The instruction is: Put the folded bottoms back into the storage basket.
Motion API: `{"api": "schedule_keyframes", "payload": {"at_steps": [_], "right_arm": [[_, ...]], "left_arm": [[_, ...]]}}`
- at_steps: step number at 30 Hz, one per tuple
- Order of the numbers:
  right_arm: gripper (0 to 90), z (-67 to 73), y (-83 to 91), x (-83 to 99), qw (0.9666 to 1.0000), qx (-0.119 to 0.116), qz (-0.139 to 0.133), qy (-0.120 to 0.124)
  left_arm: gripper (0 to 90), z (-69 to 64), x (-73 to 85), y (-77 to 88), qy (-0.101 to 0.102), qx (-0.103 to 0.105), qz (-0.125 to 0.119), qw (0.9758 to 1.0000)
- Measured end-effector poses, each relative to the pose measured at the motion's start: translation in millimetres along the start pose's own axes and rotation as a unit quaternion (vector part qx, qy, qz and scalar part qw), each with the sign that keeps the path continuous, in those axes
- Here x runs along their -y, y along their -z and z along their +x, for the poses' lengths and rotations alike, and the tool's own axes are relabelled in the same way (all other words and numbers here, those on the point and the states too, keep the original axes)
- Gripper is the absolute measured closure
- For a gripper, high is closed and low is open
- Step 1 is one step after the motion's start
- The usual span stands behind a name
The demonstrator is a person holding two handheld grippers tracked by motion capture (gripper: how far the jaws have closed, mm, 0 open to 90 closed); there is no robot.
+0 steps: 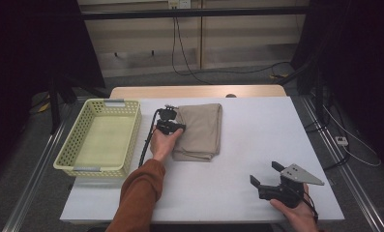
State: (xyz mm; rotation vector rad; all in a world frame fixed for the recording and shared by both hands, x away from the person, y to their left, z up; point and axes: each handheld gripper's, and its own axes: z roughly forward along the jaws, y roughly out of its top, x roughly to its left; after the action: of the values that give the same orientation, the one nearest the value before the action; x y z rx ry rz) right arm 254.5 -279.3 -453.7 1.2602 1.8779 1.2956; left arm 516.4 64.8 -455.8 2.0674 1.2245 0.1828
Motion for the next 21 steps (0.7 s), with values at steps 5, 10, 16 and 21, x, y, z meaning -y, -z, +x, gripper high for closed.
{"api": "schedule_keyframes", "payload": {"at_steps": [5, 10, 16, 21], "right_arm": [[5.1, -0.1, 0.0, 0.0, 1.0, -0.001, 0.0, 0.0], [5.2, 0.1, 0.1, -0.1, 1.0, -0.002, -0.001, 0.0], [5.2, -0.8, -0.3, 0.1, 1.0, -0.001, 0.001, -0.004], [5.2, -1.2, 0.0, 0.1, 1.0, 0.0, 0.001, -0.003]], "left_arm": [[79.3, 0.6, -1.1, -0.5, 0.012, 0.029, 0.012, 0.9994], [82.9, -1.2, -2.0, -0.4, 0.007, 0.028, 0.011, 0.9995], [83.5, 1.1, -2.7, 3.6, 0.005, 0.035, -0.012, 0.9993], [83.6, -1.6, -6.3, 11.7, -0.004, 0.038, -0.033, 0.9987]]}}
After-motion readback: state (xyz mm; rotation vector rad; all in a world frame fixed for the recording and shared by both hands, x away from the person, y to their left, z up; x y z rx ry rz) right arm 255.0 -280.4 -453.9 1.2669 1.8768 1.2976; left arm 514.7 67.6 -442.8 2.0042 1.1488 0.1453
